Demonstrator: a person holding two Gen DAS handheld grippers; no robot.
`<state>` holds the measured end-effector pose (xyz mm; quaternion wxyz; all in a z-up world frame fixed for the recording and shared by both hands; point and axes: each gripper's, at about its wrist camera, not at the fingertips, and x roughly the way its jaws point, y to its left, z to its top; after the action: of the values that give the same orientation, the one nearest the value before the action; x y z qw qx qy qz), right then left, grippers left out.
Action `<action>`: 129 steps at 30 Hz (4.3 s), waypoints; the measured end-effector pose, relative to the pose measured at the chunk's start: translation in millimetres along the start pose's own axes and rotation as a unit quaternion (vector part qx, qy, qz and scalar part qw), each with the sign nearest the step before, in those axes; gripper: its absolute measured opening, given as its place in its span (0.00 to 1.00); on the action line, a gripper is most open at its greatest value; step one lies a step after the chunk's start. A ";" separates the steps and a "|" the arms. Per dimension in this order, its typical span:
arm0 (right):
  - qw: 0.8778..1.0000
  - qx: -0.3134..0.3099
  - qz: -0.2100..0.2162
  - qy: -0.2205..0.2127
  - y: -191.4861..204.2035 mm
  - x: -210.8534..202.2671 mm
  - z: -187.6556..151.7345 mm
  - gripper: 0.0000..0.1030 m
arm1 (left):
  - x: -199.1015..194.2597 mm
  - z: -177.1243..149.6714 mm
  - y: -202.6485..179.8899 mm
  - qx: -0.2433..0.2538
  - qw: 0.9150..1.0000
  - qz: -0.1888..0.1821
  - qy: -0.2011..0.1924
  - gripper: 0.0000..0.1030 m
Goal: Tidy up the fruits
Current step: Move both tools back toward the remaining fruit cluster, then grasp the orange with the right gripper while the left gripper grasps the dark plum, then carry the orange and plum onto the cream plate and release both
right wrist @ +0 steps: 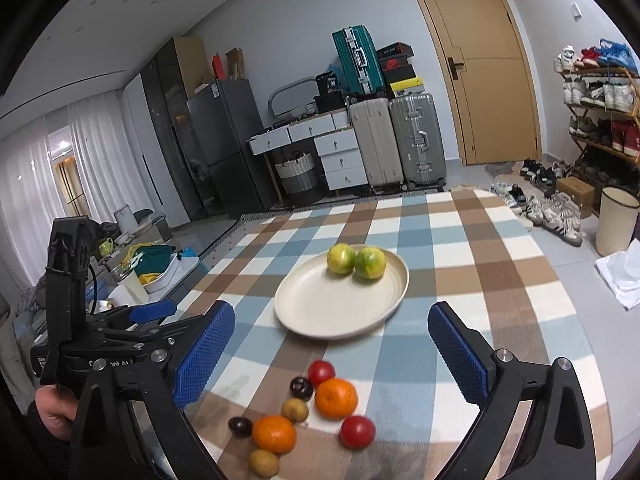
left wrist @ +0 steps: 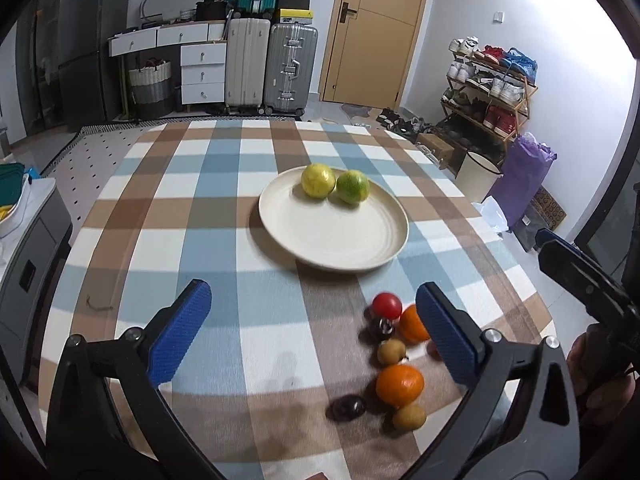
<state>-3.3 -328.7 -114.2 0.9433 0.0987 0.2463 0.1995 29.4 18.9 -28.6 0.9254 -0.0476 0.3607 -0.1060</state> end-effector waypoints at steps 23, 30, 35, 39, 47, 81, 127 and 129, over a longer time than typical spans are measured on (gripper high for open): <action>0.993 0.005 0.047 0.108 29.8 19.8 -81.1 0.96 | 9.6 -67.6 20.2 -0.036 0.999 0.009 0.034 0.99; 0.989 0.014 0.058 0.135 33.3 34.4 -92.5 0.96 | 20.9 -75.7 24.6 -0.039 0.998 0.009 0.048 0.99; 0.986 0.027 0.065 0.152 32.0 44.6 -96.0 0.91 | 24.1 -75.4 34.0 -0.056 0.997 0.011 0.049 0.99; 0.984 0.030 0.068 0.161 33.3 51.8 -98.8 0.86 | 26.7 -75.7 39.7 -0.064 0.996 0.012 0.053 0.99; 0.981 0.034 0.066 0.178 33.2 64.9 -98.0 0.66 | 29.1 -77.0 42.2 -0.067 0.996 0.011 0.057 0.99; 0.987 0.063 0.092 0.115 10.7 31.5 -75.8 0.39 | 37.9 -84.4 21.7 -0.037 0.996 -0.013 0.086 0.99; 0.986 0.078 0.109 0.102 -7.6 24.6 -76.1 0.39 | 56.5 -82.9 -1.1 0.012 0.987 -0.100 0.123 0.23; 0.986 0.075 0.109 0.102 -9.1 25.9 -71.3 0.39 | 56.5 -76.4 7.1 -0.004 0.988 -0.103 0.119 0.22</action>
<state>-15.5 -319.6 -189.1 0.8758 0.1743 0.3429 0.2915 19.3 11.9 -123.0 0.8600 -0.0755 0.4615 -0.2043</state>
